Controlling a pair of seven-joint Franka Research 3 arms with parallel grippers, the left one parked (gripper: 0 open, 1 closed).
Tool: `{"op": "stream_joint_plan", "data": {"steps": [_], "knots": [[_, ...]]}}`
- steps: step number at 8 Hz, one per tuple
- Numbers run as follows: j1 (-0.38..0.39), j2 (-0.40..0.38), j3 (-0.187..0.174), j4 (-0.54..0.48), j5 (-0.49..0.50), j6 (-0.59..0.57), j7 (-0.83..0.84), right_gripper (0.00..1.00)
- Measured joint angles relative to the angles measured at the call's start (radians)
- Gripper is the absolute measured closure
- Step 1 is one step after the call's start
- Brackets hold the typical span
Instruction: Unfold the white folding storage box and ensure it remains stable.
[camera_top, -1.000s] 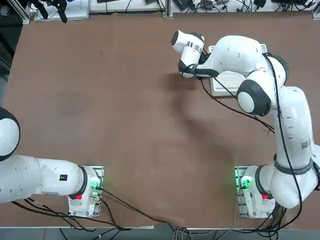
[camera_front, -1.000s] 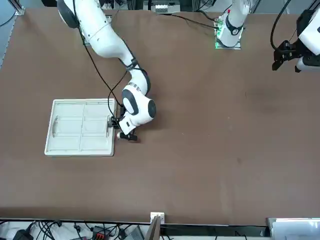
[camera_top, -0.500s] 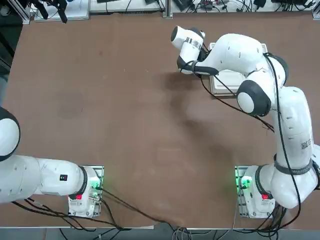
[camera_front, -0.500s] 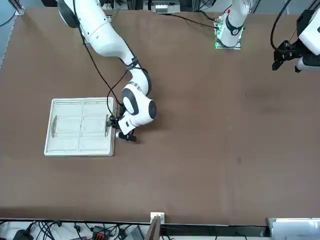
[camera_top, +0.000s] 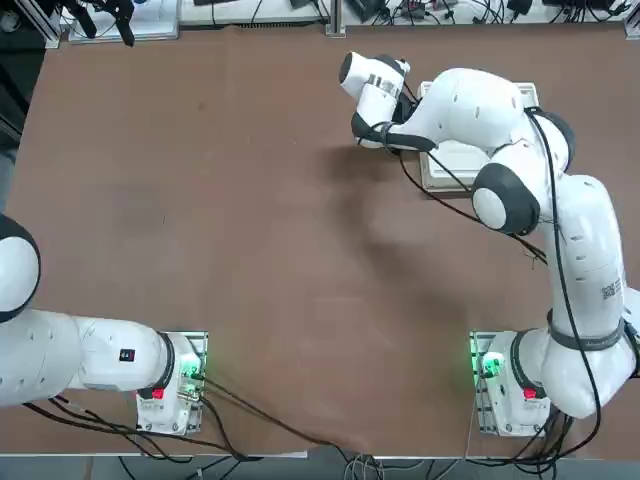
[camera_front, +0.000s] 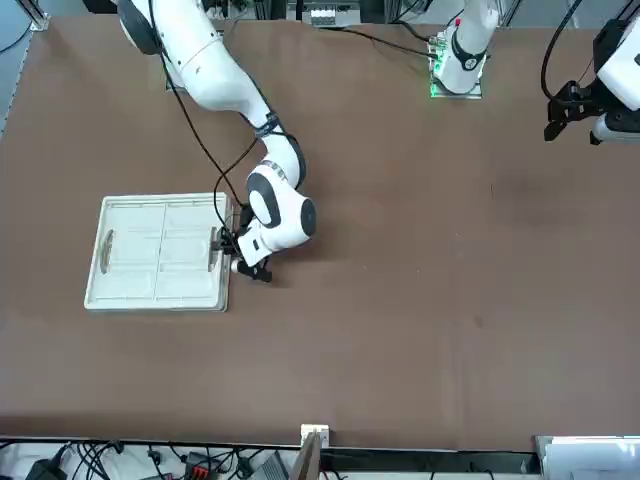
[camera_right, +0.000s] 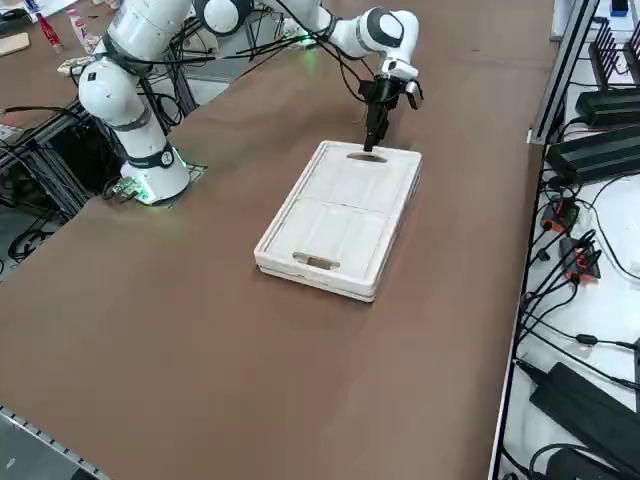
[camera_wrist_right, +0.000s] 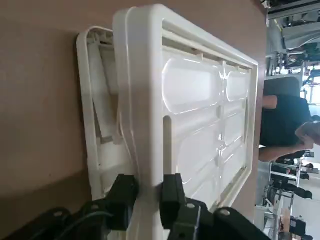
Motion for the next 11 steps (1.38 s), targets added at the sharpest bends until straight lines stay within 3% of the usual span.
{"op": "stream_joint_plan", "data": {"steps": [11], "knots": [[0.052, -0.005, -0.020, 0.054, -0.070, -0.107, -0.022, 0.70]]}}
